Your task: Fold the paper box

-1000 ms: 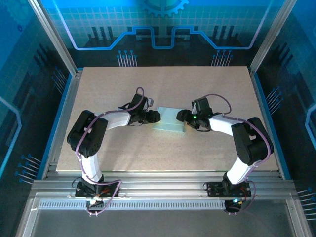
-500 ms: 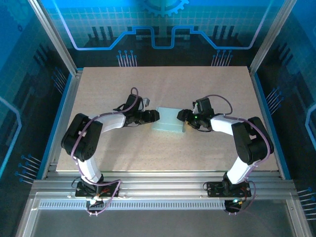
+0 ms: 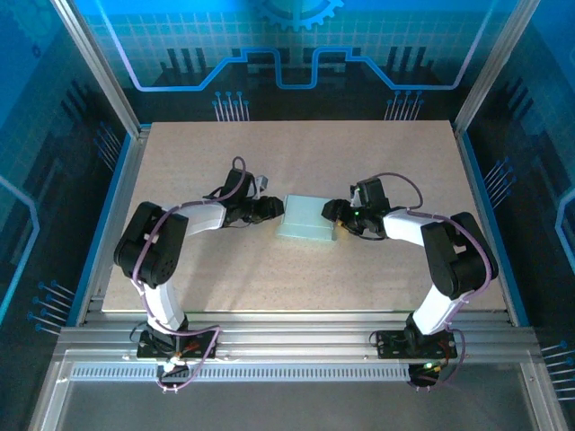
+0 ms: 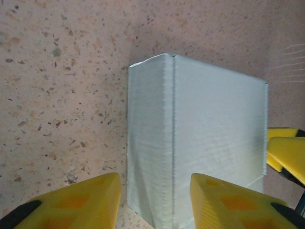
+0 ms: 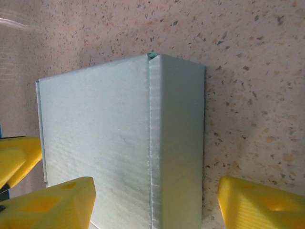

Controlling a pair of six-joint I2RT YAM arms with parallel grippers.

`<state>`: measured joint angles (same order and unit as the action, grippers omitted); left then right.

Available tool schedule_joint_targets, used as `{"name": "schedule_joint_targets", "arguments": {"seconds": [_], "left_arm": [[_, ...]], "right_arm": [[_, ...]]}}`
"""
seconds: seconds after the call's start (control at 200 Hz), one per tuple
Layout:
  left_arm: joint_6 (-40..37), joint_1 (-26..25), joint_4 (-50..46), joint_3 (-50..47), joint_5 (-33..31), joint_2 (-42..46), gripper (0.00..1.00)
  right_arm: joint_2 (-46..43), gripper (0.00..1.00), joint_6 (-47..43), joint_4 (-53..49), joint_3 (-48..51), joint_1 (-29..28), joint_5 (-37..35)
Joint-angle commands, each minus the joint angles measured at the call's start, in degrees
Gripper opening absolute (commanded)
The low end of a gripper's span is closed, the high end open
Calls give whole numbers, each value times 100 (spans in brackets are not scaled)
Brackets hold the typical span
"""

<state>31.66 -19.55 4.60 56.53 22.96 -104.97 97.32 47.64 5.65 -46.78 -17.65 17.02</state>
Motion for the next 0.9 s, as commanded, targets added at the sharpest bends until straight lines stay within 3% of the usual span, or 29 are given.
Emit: {"name": "schedule_joint_targets", "arguments": {"seconds": [0.0,0.63,0.745,0.896], "left_arm": [[68,8,-16,169,215,-179,41],[4,63,-81,96,191,-375,33],[80,151,-61,-17,189,-367,25],[147,198,24,-116,260,-349,25]], "right_arm": [[90,69,55,124,86,62,123],[191,70,63,170,-15,68,245],[220,73,101,261,-20,71,334],[305,76,166,485,-29,69,560]]}}
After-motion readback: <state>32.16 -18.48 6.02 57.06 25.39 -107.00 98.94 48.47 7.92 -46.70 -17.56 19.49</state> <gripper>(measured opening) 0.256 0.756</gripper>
